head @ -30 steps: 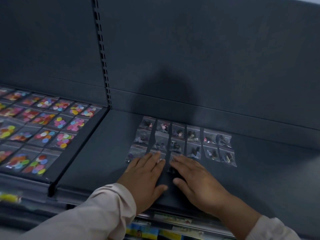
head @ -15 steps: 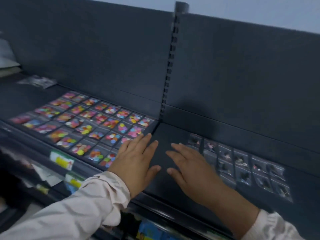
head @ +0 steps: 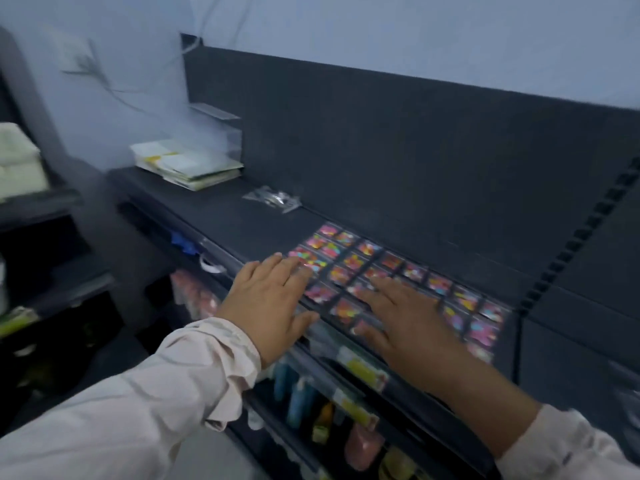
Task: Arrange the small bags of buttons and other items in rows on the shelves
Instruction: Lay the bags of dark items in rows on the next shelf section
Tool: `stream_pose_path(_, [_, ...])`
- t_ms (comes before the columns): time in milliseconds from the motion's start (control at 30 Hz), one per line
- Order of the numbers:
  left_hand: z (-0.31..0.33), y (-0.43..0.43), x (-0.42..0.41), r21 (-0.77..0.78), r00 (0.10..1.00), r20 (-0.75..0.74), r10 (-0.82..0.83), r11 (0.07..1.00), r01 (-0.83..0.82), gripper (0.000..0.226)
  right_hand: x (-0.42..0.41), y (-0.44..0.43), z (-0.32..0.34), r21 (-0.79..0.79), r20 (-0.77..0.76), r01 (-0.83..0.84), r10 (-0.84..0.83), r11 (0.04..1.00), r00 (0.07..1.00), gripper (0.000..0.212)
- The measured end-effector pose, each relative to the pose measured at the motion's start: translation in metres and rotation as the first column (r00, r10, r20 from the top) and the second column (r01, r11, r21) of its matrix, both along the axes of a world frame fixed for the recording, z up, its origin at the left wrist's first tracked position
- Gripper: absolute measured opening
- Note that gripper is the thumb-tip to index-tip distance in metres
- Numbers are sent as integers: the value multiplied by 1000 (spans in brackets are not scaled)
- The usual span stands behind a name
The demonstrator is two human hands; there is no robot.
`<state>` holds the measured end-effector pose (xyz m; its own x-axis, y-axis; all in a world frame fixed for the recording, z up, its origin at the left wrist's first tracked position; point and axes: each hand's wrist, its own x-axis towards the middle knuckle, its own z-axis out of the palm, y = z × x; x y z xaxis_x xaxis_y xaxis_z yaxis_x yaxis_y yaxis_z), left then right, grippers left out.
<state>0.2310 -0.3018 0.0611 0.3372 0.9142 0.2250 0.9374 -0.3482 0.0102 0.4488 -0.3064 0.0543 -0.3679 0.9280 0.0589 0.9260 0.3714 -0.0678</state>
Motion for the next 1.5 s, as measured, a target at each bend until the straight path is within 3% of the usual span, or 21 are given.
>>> stream_pose_path(200, [8, 44, -87, -15, 996, -5, 91, 996, -91, 68, -81, 56, 12, -29, -38, 7, -8, 1000, 999, 60])
stream_pose_path(433, [7, 122, -127, -72, 986, 18, 166, 984, -164, 69, -127, 150, 6, -67, -153, 24, -34, 997, 988, 59])
stream_pose_path(667, [-1, 211, -143, -116, 977, 57, 204, 974, -196, 69, -152, 255, -9, -181, -337, 191, -244, 965, 909, 57])
stream_pose_path(833, [-6, 280, -144, -190, 968, 138, 209, 965, -181, 66, -163, 314, -15, -385, -488, 280, -451, 880, 747, 56])
stream_pose_path(967, [-13, 345, -143, -242, 956, 189, 226, 954, -178, 59, -171, 356, -26, -438, -538, 367, -566, 821, 624, 49])
stream_pose_path(1167, [-38, 448, -142, -272, 969, 202, 140, 959, -82, 45, -190, 413, -48, -547, -604, 479, -720, 687, 343, 30])
stream_pose_path(1367, [-66, 524, -128, -369, 988, 145, 60, 929, -3, 40, -199, 463, -68, -615, -547, 569, -815, 545, 189, 28])
stream_pose_path(1500, [-85, 545, -120, -362, 984, 177, 14, 931, 52, 41, -202, 475, -74, -626, -491, 617, -856, 477, 163, 24])
